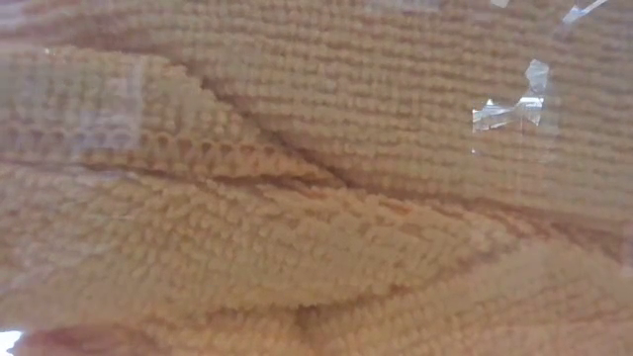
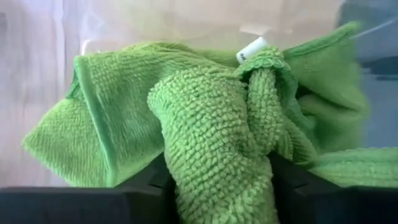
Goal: Sort microfiber towel by color & place in baskets
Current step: Put the green microfiber towel into the left transparent bin
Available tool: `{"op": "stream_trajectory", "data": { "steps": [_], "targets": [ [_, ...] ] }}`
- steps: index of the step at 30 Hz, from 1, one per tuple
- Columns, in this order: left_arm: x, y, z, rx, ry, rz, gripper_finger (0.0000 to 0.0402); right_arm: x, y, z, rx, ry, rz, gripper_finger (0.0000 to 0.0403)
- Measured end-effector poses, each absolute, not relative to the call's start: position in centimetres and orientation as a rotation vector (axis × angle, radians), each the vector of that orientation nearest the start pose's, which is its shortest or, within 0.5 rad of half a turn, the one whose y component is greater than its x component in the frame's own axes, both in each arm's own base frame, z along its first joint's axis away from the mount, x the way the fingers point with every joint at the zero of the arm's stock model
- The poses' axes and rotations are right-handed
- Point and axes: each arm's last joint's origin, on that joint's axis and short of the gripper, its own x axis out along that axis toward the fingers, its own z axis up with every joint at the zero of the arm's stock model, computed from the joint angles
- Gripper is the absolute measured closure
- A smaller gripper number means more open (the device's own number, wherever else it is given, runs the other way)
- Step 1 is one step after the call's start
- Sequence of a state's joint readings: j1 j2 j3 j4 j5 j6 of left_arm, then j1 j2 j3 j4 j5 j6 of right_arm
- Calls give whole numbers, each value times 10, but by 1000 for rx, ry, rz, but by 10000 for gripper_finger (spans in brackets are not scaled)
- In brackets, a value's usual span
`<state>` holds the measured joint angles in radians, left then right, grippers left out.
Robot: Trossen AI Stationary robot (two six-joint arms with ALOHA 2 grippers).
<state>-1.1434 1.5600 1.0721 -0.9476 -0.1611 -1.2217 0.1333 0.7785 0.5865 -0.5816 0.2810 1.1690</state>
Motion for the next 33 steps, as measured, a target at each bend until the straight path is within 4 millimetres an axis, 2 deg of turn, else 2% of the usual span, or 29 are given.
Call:
{"op": "stream_trajectory", "data": {
  "steps": [6,14,21,33],
  "targets": [
    [113,-234,242,-289,1331,-15,240,157,14,228,883,643,-548,402],
    [105,-216,271,-536,1287,15,247,160,15,226,808,696,-478,402],
    [102,-211,270,-584,1319,122,266,160,16,226,747,726,-424,402],
    [108,-218,264,-594,1249,159,270,160,16,226,759,720,-425,402]
  ]
}}
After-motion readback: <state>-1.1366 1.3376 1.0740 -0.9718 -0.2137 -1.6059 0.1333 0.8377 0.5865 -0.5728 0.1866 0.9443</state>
